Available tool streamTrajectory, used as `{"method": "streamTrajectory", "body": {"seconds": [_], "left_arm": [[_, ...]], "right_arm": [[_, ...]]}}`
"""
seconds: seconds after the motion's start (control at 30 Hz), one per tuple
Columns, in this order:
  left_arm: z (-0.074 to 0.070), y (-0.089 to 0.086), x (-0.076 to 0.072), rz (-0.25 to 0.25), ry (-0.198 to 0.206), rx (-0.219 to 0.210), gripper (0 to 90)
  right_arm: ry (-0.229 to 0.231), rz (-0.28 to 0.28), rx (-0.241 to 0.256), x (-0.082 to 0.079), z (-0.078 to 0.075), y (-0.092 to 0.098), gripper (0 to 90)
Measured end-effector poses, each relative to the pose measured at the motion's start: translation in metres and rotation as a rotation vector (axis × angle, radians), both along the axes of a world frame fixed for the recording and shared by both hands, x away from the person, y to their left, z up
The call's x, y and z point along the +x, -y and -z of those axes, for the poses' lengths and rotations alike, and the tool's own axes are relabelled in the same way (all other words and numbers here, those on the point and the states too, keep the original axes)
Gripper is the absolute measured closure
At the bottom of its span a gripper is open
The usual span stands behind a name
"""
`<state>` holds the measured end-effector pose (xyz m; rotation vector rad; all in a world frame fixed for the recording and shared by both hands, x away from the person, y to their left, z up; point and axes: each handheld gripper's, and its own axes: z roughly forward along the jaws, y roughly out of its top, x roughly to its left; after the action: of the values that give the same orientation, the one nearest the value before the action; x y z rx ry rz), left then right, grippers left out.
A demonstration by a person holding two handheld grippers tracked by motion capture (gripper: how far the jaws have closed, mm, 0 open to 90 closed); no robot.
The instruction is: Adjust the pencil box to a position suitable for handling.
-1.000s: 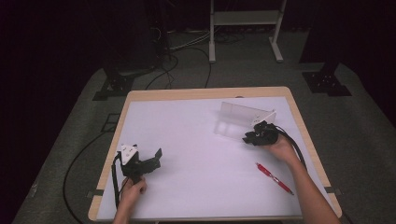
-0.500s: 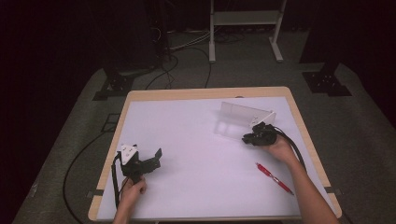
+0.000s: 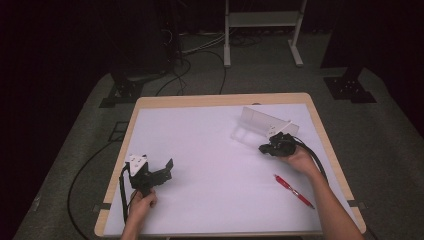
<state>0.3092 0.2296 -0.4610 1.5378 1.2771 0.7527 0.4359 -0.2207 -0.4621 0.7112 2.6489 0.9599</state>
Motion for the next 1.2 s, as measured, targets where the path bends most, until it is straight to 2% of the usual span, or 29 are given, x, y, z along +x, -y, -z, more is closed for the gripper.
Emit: {"method": "streamTrajectory", "body": {"seconds": [0.43, 0.63, 1.0, 1.2], "left_arm": [[0.000, 0.000, 0.000, -0.003, 0.001, -0.006, 0.0], [0.000, 0.000, 0.000, -0.003, 0.000, -0.006, 0.0], [0.000, -0.001, 0.001, -0.009, 0.000, -0.012, 0.0], [0.000, -0.001, 0.001, -0.008, 0.000, -0.013, 0.0]], "right_arm": [[0.023, -0.002, 0.022, -0.004, -0.008, 0.002, 85.7], [0.057, -0.018, 0.053, -0.009, -0.018, 0.001, 85.7], [0.100, -0.119, 0.086, -0.033, -0.041, -0.008, 85.6], [0.098, -0.168, 0.070, -0.044, -0.046, -0.017, 85.5]]}}
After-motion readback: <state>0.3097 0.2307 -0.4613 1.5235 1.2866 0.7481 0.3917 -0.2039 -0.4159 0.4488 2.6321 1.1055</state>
